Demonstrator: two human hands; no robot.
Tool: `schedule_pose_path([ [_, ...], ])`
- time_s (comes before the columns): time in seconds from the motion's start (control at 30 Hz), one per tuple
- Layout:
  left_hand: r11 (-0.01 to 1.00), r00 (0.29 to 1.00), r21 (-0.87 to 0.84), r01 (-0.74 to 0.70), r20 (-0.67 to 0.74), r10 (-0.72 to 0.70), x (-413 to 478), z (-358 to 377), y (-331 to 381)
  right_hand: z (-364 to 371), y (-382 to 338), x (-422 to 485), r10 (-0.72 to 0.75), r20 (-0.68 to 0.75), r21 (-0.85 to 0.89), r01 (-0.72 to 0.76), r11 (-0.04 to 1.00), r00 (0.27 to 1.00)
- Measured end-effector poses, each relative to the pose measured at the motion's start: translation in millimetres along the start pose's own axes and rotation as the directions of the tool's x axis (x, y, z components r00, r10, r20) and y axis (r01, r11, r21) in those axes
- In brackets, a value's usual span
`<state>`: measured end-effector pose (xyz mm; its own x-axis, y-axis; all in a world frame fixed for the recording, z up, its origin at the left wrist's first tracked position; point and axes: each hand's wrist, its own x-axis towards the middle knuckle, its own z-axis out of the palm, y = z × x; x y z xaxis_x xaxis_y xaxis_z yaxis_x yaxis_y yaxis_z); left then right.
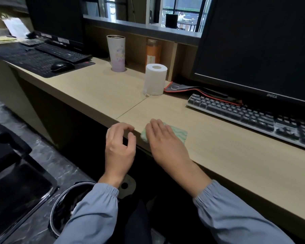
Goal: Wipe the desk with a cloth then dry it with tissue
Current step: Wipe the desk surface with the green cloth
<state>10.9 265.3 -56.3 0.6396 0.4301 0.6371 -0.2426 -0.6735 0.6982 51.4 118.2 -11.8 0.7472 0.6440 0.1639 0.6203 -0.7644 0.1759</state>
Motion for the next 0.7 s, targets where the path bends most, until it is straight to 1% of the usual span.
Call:
schedule_pose_path([
  [0.03,0.999,0.999,0.011,-0.032,0.014,0.032,-2,6,3,-1,13,-21,0.002,-0.01,0.009,-0.002,1.0,1.0],
  [0.07,0.997,0.997,0.029,-0.071,0.025,0.07,-4,11,6,0,26,-42,0.009,-0.049,0.008,-0.008,1.0,0.999],
  [0.13,0.987,0.989,0.073,-0.145,0.044,0.142,-6,20,11,1,54,-88,0.028,-0.127,-0.067,-0.037,0.997,0.992],
  [0.17,0.981,0.983,0.082,-0.176,0.056,0.172,-8,26,15,1,67,-111,0.04,-0.138,-0.104,-0.054,0.993,0.99],
  [0.2,0.976,0.978,0.077,-0.204,0.07,0.199,-9,30,20,1,78,-133,0.053,-0.13,-0.119,-0.069,0.991,0.99],
  [0.3,0.962,0.958,0.037,-0.271,0.113,0.265,-12,45,34,-5,97,-174,0.136,-0.035,-0.091,-0.139,0.986,0.99],
  [0.37,0.96,0.954,0.022,-0.281,0.117,0.276,-14,52,41,-4,95,-172,0.18,-0.03,-0.106,-0.182,0.978,0.983],
  [0.43,0.962,0.955,0.002,-0.275,0.113,0.273,-15,55,46,1,86,-155,0.192,-0.036,-0.132,-0.195,0.972,0.981],
  [0.57,0.957,0.951,-0.002,-0.291,0.11,0.289,-15,55,47,7,62,-100,0.122,-0.07,-0.1,-0.128,0.987,0.99],
  [0.7,0.962,0.956,0.004,-0.273,0.113,0.271,-12,50,43,9,44,-62,0.094,-0.056,-0.029,-0.095,0.995,0.994],
])
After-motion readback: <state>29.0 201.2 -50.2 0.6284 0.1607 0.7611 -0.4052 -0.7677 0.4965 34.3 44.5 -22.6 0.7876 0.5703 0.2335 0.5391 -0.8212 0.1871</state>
